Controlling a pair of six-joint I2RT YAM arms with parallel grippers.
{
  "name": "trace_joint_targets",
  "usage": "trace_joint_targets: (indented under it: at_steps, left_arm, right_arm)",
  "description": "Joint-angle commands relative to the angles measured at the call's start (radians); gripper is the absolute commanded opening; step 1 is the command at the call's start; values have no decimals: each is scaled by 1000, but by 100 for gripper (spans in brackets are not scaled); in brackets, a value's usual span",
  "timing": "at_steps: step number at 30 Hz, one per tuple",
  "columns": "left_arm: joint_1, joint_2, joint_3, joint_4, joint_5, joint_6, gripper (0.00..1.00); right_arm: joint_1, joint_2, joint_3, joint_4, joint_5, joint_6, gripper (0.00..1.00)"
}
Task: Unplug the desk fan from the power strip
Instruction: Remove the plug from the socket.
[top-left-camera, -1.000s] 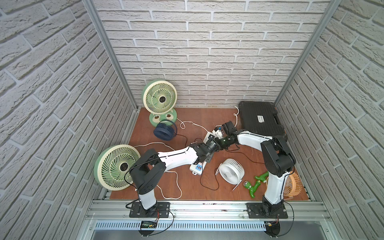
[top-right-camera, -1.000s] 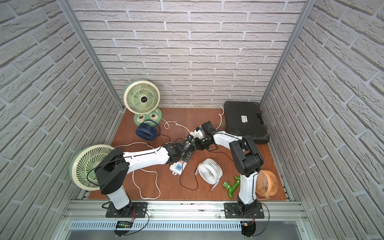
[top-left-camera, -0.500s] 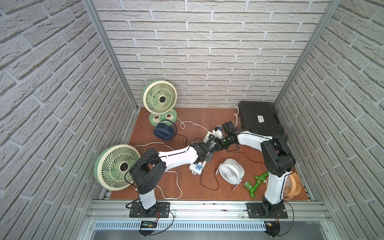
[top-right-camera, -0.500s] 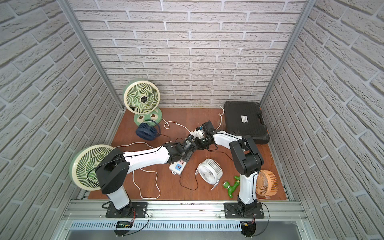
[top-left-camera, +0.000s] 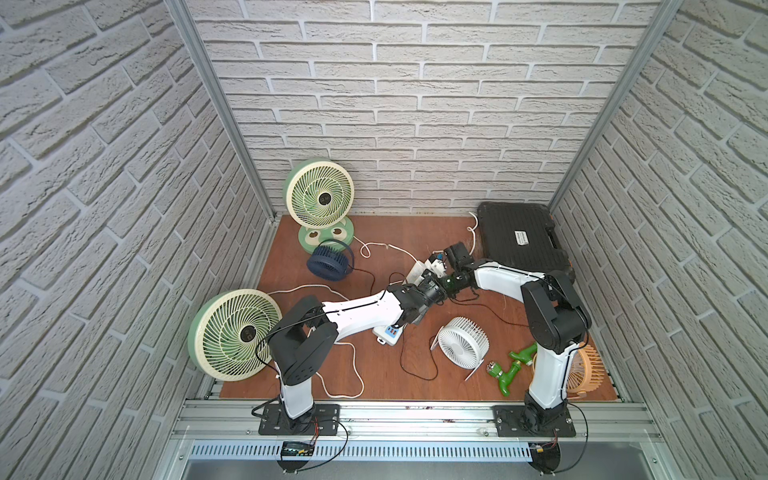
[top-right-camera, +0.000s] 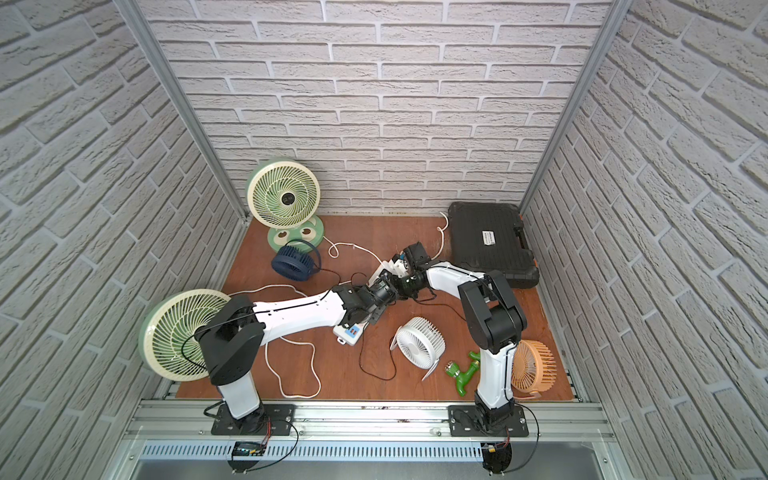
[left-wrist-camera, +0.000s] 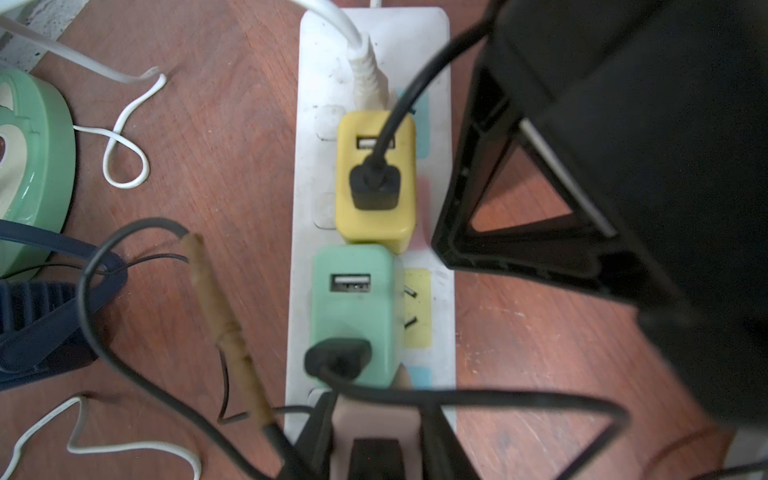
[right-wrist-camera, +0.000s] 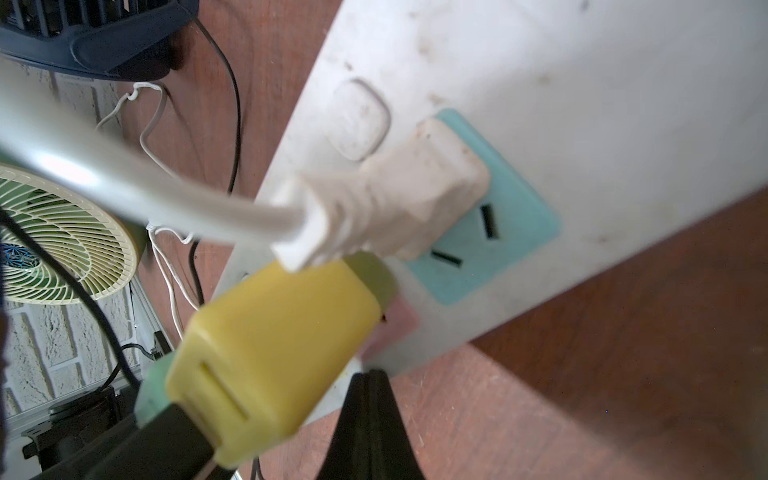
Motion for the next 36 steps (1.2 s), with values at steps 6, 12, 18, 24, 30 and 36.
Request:
trace_joint_targets:
  at_steps: [6,12,18,24,30,36]
  left_arm:
    - [28,-1,9,50,44,-6,0]
    - [63,-22,-38,90,93,-39,0]
    - [75,-28,-56,104,135,-50,0]
    - [75,-27,-58,100,128,-47,0]
    - [54,-11,-30,59,48,-19,0]
    - [51,6,-12,52,52,0,0]
  right_arm:
    - [8,9,0,45,-32,31,4]
    - [8,29,-8,118,-103,71,4]
    - [12,62,-4,110,-78,77,4]
    - [18,79,12,58,-19,66,4]
    - [24,105,42,-32,68,44,4]
    - [24,116,52,-52,88,35,4]
